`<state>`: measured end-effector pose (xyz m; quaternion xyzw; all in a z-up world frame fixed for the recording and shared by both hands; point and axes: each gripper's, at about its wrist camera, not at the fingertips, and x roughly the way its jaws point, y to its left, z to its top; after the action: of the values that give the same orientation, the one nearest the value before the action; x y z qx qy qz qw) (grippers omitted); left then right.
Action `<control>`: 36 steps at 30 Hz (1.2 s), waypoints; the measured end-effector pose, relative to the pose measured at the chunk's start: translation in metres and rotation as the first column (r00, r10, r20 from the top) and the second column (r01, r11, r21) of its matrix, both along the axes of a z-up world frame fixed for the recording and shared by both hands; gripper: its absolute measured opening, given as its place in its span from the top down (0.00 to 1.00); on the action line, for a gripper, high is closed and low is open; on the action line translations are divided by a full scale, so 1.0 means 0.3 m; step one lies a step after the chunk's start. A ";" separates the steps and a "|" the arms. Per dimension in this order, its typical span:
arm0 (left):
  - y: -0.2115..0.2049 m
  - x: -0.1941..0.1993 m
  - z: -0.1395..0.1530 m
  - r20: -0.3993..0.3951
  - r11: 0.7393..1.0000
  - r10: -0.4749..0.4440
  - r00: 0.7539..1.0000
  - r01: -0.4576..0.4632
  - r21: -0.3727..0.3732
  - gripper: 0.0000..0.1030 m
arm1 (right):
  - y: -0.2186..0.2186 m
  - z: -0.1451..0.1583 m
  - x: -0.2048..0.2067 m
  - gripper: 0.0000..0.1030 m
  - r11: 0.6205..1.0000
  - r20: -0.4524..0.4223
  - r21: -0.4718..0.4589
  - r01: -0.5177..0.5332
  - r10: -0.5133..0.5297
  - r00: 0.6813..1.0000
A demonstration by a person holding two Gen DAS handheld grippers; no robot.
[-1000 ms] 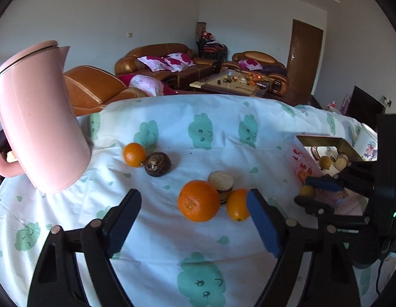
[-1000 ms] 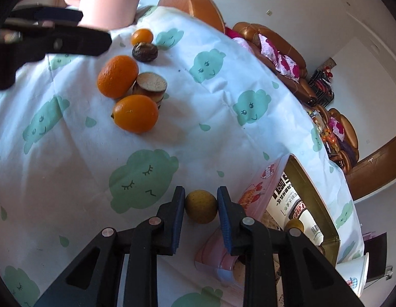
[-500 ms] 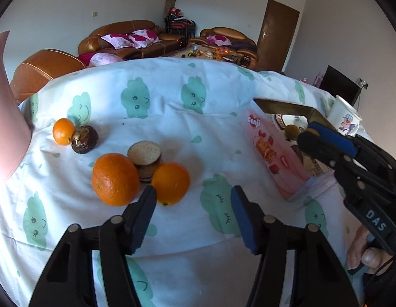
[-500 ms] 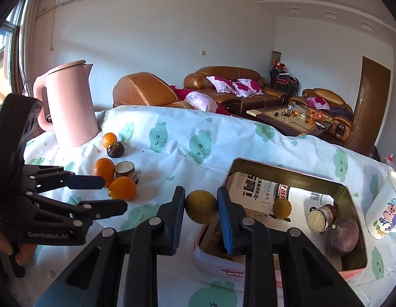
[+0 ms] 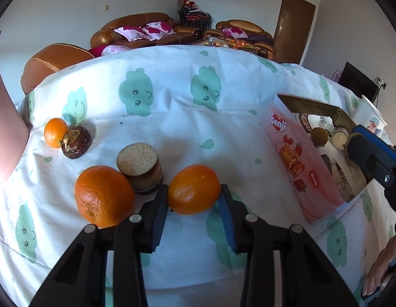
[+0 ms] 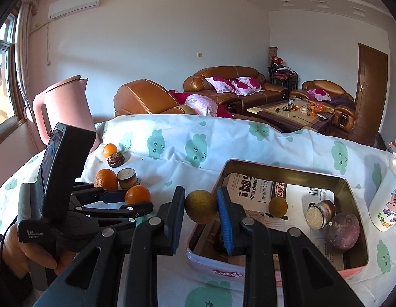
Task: Organize fruits
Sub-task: 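Grasp the small yellow fruit with the right gripper while the left gripper grasps an orange, then carry the yellow fruit and orange over the tin tray with both grippers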
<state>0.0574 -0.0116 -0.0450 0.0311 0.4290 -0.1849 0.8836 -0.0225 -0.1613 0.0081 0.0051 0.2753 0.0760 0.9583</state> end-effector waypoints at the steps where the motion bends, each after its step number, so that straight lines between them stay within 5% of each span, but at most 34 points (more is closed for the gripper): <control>1: 0.013 -0.003 0.005 0.009 1.000 0.014 1.000 -0.013 -0.016 0.61 | -0.004 0.002 -0.001 0.73 1.000 0.003 0.006 0.002 -0.002 1.000; 10: 0.085 -0.106 0.112 0.210 0.985 0.142 0.967 -0.118 -0.122 0.61 | 0.011 0.017 -0.026 0.73 1.000 0.043 0.016 -0.025 0.024 0.999; 25: 0.032 -0.162 0.116 0.228 0.968 0.240 0.944 -0.213 -0.135 0.61 | 0.030 0.039 -0.050 0.73 0.999 0.081 -0.026 -0.031 0.033 0.996; 36: -0.066 -0.207 0.128 0.260 0.975 0.211 0.942 -0.185 -0.121 0.61 | -0.013 0.044 -0.057 0.73 0.998 0.090 -0.058 0.015 -0.010 0.996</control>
<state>-0.0047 -0.0314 -0.0065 -0.0290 0.2957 -0.1092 0.9486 -0.0395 -0.1652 0.0213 -0.0247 0.2340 0.0620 0.9699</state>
